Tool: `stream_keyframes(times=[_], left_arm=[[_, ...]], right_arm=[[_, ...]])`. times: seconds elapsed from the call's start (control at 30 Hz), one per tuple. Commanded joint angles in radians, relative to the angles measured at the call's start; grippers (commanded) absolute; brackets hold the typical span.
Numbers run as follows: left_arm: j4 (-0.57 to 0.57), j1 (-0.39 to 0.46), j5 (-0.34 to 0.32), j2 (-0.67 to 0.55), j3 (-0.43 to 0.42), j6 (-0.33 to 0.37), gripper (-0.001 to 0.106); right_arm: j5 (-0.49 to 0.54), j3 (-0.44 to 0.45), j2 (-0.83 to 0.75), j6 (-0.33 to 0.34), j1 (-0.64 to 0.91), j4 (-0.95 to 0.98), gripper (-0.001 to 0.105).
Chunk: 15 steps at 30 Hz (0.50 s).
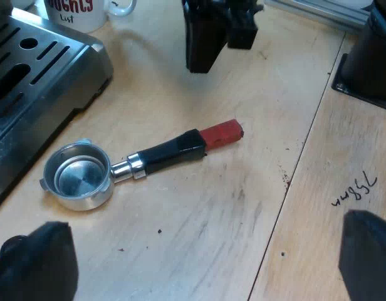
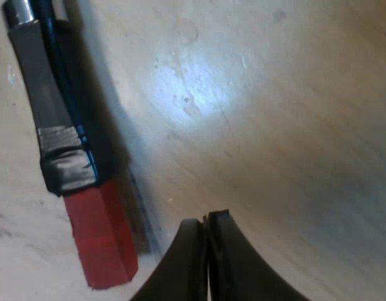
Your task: Put the handle in the coffee machine
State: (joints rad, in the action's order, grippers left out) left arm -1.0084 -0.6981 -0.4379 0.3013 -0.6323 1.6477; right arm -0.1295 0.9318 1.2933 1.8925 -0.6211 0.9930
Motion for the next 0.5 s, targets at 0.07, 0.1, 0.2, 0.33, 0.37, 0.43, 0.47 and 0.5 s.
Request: stream_keyframes(times=[0.07,0.1,0.2,0.33,0.37,0.43,0.47,0.5], left_arm=[[-0.021,-0.005,-0.008,0.003,-0.001,0.004,0.086],[-0.022,-0.005,-0.008,0.003,-0.001,0.004,0.086],[-0.025,-0.005,-0.008,0.003,-0.001,0.004,0.086],[-0.025,-0.005,-0.008,0.003,-0.001,0.004,0.086],[-0.025,-0.005,-0.008,0.003,-0.001,0.004,0.086],[-0.025,-0.005,-0.008,0.003,-0.001,0.004,0.086],[-0.025,-0.005,-0.008,0.003,-0.001,0.004,0.086],[-0.025,-0.005,-0.008,0.003,-0.001,0.004,0.086]], right_arm=[[-0.009,0.008,0.054,0.019,-0.002,-0.026,0.000],[-0.009,0.008,0.060,0.019,-0.002,-0.030,0.000],[-0.009,0.008,0.107,0.019,-0.002,-0.032,0.000],[-0.009,0.008,0.160,0.019,-0.002,-0.037,0.000],[-0.009,0.008,0.175,0.019,-0.002,-0.042,0.000],[-0.009,0.008,0.193,0.019,-0.002,-0.052,0.000],[-0.009,0.008,0.203,0.019,-0.002,-0.059,0.000],[-0.009,0.008,0.207,0.019,-0.002,-0.063,0.000]])
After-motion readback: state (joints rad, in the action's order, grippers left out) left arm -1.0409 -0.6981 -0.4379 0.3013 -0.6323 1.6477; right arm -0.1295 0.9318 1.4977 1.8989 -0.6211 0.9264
